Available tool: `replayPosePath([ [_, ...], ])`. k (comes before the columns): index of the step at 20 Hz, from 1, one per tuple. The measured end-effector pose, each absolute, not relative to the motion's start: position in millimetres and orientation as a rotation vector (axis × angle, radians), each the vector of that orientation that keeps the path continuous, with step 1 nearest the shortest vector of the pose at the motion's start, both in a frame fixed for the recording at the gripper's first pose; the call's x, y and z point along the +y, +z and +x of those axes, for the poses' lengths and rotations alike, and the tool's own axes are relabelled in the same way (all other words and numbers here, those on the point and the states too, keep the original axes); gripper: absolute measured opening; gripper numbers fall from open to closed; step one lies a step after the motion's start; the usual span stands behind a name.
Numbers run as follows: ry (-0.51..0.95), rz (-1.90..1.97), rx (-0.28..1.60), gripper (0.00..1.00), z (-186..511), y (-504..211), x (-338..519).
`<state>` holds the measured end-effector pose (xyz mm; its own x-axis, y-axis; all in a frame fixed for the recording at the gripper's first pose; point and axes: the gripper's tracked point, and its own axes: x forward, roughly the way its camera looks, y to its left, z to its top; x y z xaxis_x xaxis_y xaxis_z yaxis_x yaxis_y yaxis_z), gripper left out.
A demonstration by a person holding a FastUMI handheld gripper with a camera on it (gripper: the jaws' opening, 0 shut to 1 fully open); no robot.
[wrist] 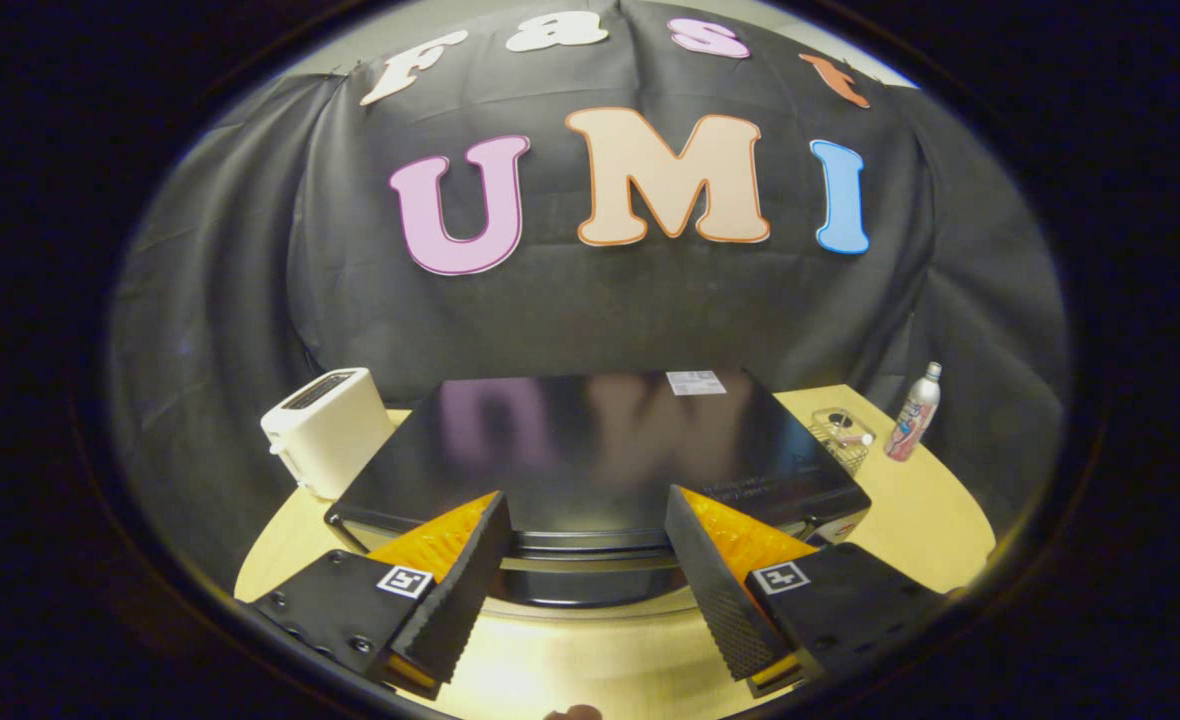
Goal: Open the toaster oven, put the food inside, and close the toaster oven door.
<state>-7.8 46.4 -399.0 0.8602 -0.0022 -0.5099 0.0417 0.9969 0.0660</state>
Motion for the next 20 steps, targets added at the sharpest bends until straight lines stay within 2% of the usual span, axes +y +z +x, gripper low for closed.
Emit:
replayPosePath([
  [12,-0.011,0.076,0.551,1.0,-55,-398,45],
  [20,-0.002,0.07,0.629,1.0,-122,-424,43],
])
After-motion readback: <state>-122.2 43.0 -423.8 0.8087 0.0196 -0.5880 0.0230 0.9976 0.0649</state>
